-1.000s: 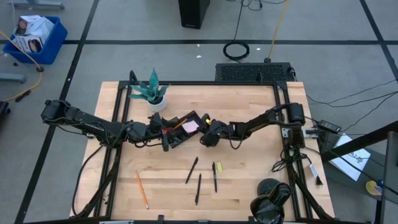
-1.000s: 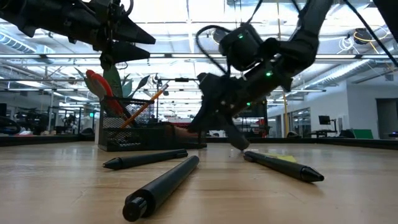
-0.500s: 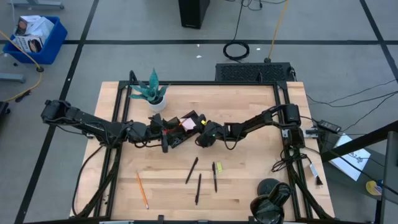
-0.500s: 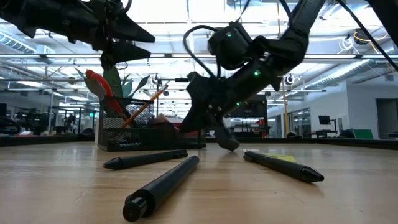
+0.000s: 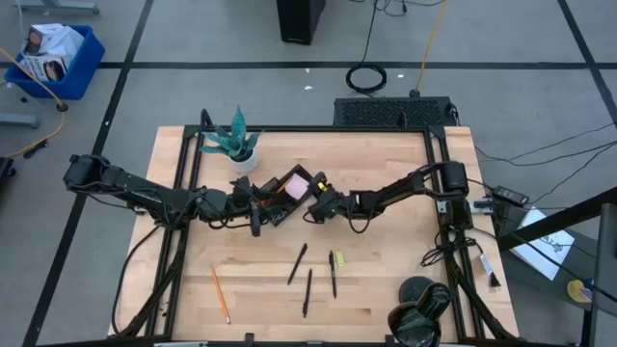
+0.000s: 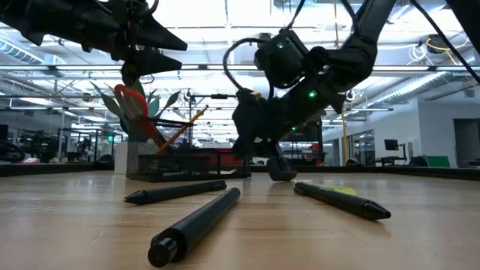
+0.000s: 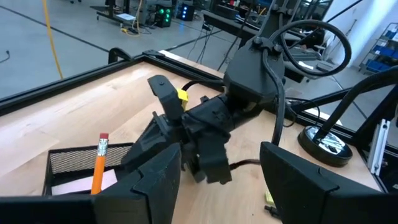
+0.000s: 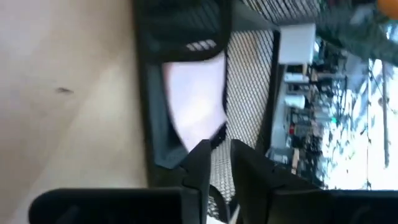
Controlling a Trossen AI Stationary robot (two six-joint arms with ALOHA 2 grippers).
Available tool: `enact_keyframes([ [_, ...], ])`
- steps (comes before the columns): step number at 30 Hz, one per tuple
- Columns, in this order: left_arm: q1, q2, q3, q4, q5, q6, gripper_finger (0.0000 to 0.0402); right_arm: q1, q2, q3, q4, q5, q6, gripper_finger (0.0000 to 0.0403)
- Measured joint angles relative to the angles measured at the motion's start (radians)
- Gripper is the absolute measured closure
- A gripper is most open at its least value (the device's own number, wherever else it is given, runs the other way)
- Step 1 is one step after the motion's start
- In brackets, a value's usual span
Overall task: Pick and place office supplies into organizer
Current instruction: Put the green eraser into the black desk organizer
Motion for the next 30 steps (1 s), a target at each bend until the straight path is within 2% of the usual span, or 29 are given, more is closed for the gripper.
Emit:
enact_keyframes([
  [7, 0.0, 0.0, 0.0, -0.001, 0.0, 0.0, 0.0179, 0.055, -0.081, -0.008, -0.022, -0.077, 0.037, 0.0329],
  [13, 0.0, 0.0, 0.0, -0.004, 0.0, 0.005, 0.0178, 0.129, -0.204, -0.004, -0.038, -0.073, 0.154, 0.0328],
  [17, 0.001, 0.0, 0.0, -0.008, 0.0, 0.014, 0.0179, 0.174, -0.276, -0.004, -0.046, -0.077, 0.319, 0.0328],
  [19, 0.001, 0.0, 0.0, -0.022, 0.0, 0.028, 0.0178, 0.191, -0.306, -0.001, -0.073, -0.116, 0.41, 0.0328],
  [21, 0.001, 0.0, 0.0, -0.039, 0.0, 0.038, 0.0179, 0.205, -0.327, -0.002, -0.125, -0.192, 0.491, 0.0328],
  [23, 0.001, 0.0, 0.0, -0.056, 0.0, 0.041, 0.0178, 0.212, -0.34, -0.002, -0.164, -0.311, 0.556, 0.0328],
  [28, -0.011, 0.0, 0.0, -0.092, -0.001, -0.011, 0.0179, 0.21, -0.348, -0.002, -0.211, -0.733, 0.734, 0.0328],
  [30, -0.011, 0.0, 0.0, -0.093, 0.0, -0.01, 0.0178, 0.207, -0.347, -0.008, -0.212, -0.839, 0.808, 0.0328],
])
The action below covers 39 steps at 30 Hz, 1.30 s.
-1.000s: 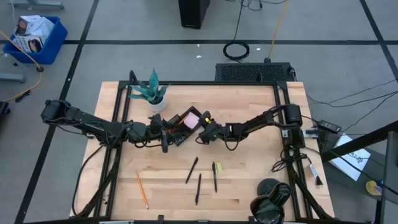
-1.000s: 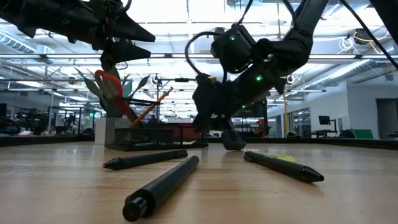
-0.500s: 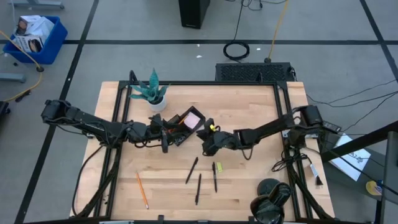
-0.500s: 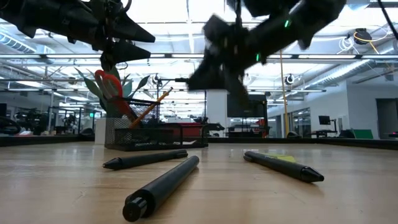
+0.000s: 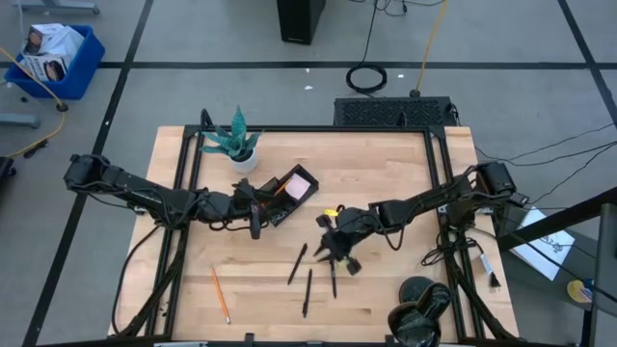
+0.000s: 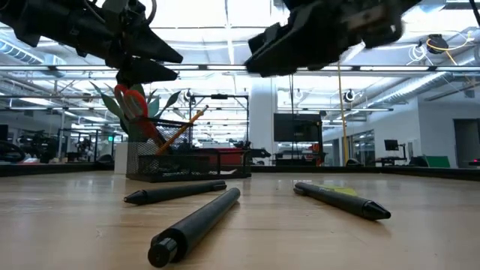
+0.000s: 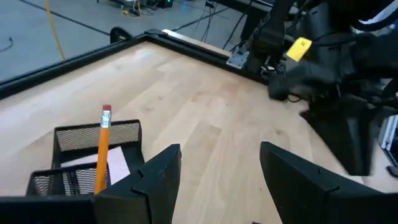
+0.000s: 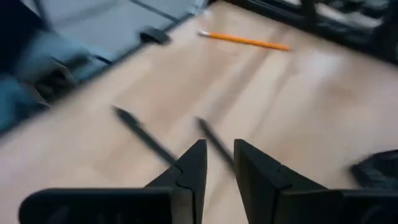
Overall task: Pick and place office supplies into organizer
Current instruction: Put the green eraser into the black desk organizer
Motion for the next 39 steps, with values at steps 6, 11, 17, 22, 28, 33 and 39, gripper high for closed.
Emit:
enact_keyframes([
  [6, 0.009, 0.0, 0.0, 0.041, -0.037, 0.01, 0.0179, 0.012, -0.004, -0.035, -0.017, -0.04, 0.248, 0.0328],
  [11, 0.028, 0.0, 0.0, 0.03, -0.053, 0.025, 0.0178, 0.02, -0.006, -0.075, -0.011, -0.041, 0.539, 0.0328],
  [17, 0.02, 0.0, 0.0, -0.016, -0.045, -0.009, 0.0178, 0.068, -0.006, -0.181, 0.083, 0.158, 0.699, 0.0328],
  [22, 0.005, 0.0, 0.0, -0.014, -0.049, 0.022, 0.0178, 0.14, -0.006, -0.273, 0.321, 0.439, 0.728, 0.0328],
  [28, 0.01, 0.0, 0.0, 0.025, -0.06, 0.025, 0.0179, 0.2, -0.007, -0.312, 0.419, 0.723, 0.697, 0.0328],
  [33, 0.01, 0.0, 0.0, 0.025, -0.059, 0.061, 0.0179, 0.225, -0.006, -0.314, 0.445, 0.664, 0.647, 0.0328],
  [39, -0.006, 0.0, 0.0, 0.056, -0.044, 0.123, 0.0179, 0.235, -0.006, -0.314, 0.497, 0.594, 0.635, 0.0328],
])
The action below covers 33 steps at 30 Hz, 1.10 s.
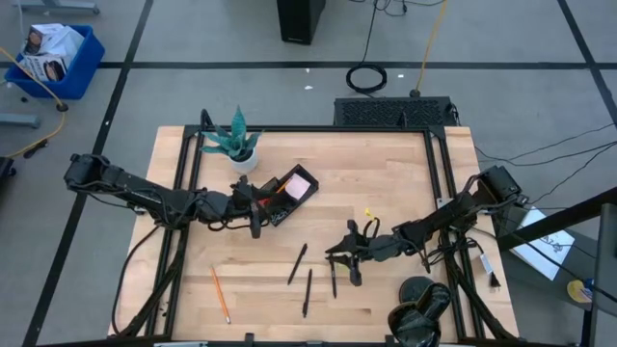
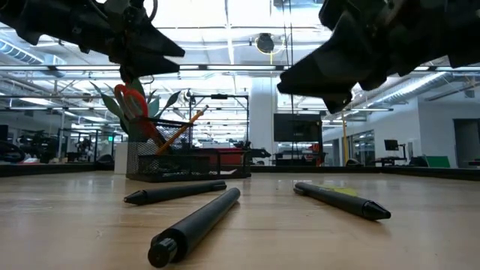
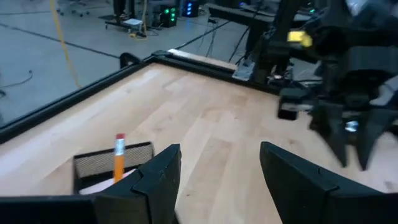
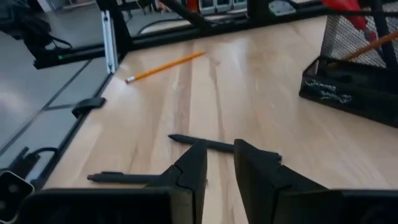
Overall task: Pick and place office supplies into organizer
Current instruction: Put the green eraser into the black desk organizer
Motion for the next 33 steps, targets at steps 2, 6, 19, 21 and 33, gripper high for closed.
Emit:
enact_keyframes([
  [2, -0.013, 0.0, 0.0, 0.003, 0.027, 0.01, 0.0179, 0.0, 0.0, 0.0, -0.008, -0.004, -0.001, 0.0328],
  [6, -0.041, 0.0, 0.0, -0.01, 0.122, 0.082, 0.0179, 0.0, 0.009, 0.0, -0.012, -0.008, -0.001, 0.0328],
  [19, -0.056, 0.0, 0.0, -0.012, 0.125, 0.096, 0.0178, -0.008, 0.013, 0.005, -0.28, 0.087, 0.29, 0.0341],
  [21, -0.056, 0.0, 0.0, -0.015, 0.123, 0.097, 0.0179, -0.01, 0.013, 0.037, -0.364, 0.11, 0.323, 0.0343],
  [33, -0.069, -0.002, -0.002, 0.031, 0.122, 0.118, 0.0178, 0.006, 0.012, 0.22, -0.644, 0.096, 0.439, 0.0344],
])
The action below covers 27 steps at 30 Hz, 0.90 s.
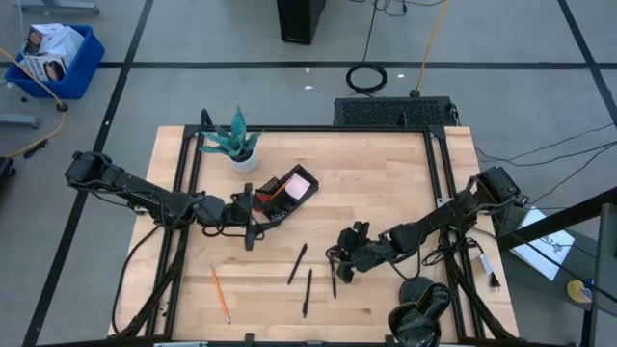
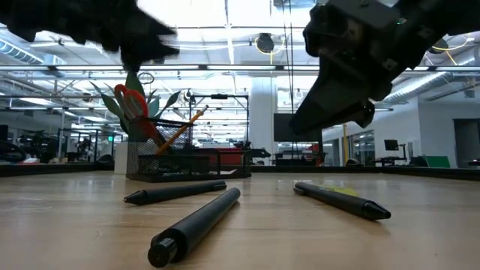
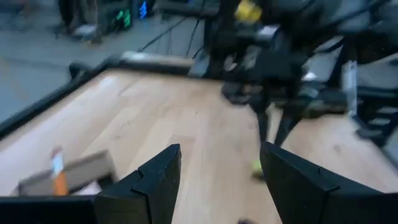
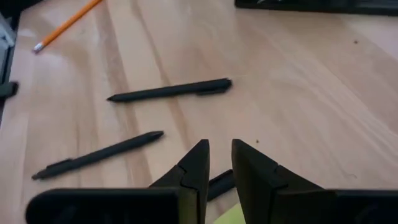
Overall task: Pick and place office supplies into organizer
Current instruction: Put the green eraser into the black desk organizer
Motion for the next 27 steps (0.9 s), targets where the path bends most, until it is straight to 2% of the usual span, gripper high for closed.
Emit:
enact_keyframes([
  [4, -0.064, -0.002, -0.017, 0.123, 0.075, 0.094, 0.0178, 0.0, 0.0, 0.0, 0.008, 0.012, -0.026, 0.0344],
  [9, -0.113, -0.089, -0.019, -0.034, -0.025, 0.113, 0.0178, 0.013, 0.0, -0.001, 0.008, 0.033, -0.05, 0.0344],
  [17, -0.169, -0.199, -0.02, -0.134, -0.002, 0.149, 0.0178, 0.02, 0.0, -0.002, 0.012, -0.004, -0.156, 0.0344],
  [20, -0.197, -0.25, -0.05, -0.09, -0.002, 0.173, 0.0178, 0.023, 0.0, -0.002, 0.012, 0.005, -0.114, 0.0344],
  [25, -0.2, -0.382, -0.156, -0.076, -0.143, 0.133, 0.0178, 0.021, 0.0, -0.003, 0.014, 0.031, -0.096, 0.0344],
  [27, -0.201, -0.439, -0.189, -0.073, -0.161, 0.129, 0.0178, 0.021, 0.0, -0.003, 0.015, 0.038, -0.083, 0.0344],
])
